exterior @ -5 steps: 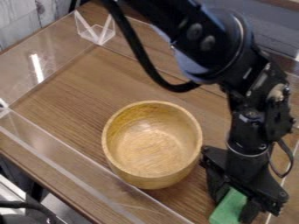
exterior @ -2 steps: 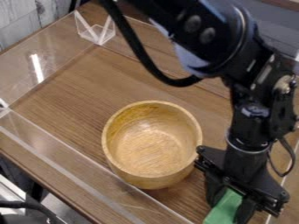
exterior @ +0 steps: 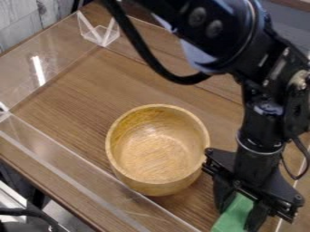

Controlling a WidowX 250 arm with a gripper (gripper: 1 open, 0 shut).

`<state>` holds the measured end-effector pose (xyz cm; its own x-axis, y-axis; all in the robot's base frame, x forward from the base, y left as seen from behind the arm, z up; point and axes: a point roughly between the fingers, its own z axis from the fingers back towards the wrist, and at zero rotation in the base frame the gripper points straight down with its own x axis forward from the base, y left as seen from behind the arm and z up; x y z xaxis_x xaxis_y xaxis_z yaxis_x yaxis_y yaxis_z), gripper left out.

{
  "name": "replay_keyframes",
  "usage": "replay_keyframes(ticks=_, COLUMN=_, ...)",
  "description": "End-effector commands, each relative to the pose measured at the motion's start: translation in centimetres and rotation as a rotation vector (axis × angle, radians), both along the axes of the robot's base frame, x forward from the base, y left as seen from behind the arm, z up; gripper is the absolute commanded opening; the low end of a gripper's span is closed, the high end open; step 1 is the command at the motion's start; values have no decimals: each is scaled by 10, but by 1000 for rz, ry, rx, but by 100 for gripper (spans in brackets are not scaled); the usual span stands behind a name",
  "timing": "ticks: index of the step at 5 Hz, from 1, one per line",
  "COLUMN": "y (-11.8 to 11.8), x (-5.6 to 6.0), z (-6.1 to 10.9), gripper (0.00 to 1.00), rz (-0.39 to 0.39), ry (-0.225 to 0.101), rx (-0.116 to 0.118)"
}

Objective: Remove the green block from inside the brown bowl and put it on the table

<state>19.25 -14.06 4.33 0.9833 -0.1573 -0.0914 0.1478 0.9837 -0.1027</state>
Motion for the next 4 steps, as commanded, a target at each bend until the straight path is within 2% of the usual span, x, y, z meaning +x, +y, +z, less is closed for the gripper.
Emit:
replay_keyframes(ticks=1, y=-10, x=10, z=17, gripper=0, rz=-6, ry=-62, rx=-38)
replay_keyframes(ticks=4, y=-13, x=12, z=14, gripper=0, rz=13, ry=-55, rx=-38)
